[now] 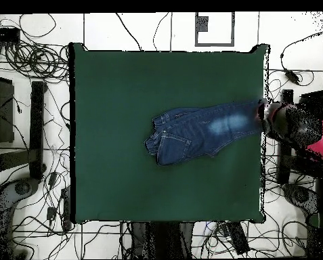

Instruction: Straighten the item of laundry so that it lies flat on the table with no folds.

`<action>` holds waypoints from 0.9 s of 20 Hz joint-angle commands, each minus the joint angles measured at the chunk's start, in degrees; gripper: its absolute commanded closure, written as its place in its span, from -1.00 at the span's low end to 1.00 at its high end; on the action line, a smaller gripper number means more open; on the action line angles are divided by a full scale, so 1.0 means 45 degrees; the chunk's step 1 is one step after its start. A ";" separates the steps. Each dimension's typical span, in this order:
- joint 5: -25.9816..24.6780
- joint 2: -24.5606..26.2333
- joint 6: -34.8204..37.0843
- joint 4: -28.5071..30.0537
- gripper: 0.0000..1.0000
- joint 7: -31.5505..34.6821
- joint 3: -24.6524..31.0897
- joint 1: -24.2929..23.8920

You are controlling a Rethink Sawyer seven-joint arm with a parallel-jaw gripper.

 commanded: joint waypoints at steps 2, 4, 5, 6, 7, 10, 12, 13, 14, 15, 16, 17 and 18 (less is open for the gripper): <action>-0.0193 0.0156 0.0106 0.2123 -1.00 0.1465 0.0017 0.1319; -0.0108 0.0102 0.0063 0.2224 -1.00 0.1609 -0.0057 0.1427; -0.0078 0.0105 0.0039 0.2231 -1.00 0.1644 -0.0089 0.1467; -0.0047 0.0108 0.0015 0.2237 -1.00 0.1678 -0.0121 0.1508; -0.0013 0.0126 -0.0017 0.2246 -1.00 0.1681 -0.0121 0.1524; 0.0053 0.0194 -0.0133 0.2351 -1.00 0.1620 -0.0039 0.1454; 0.0062 0.0212 -0.0210 0.2425 -1.00 0.1604 -0.0012 0.1419; 0.0058 0.0198 -0.0273 0.2501 -1.00 0.1604 -0.0007 0.1390; 0.0056 0.0215 -0.0295 0.2501 -1.00 0.1583 0.0007 0.1380; 0.0054 0.0232 -0.0317 0.2502 -1.00 0.1562 0.0022 0.1370; 0.0050 0.0236 -0.0320 0.2510 -1.00 0.1528 0.0037 0.1355; 0.0049 0.0222 -0.0309 0.2526 -1.00 0.1512 0.0039 0.1347; 0.0048 0.0208 -0.0298 0.2541 -1.00 0.1495 0.0042 0.1338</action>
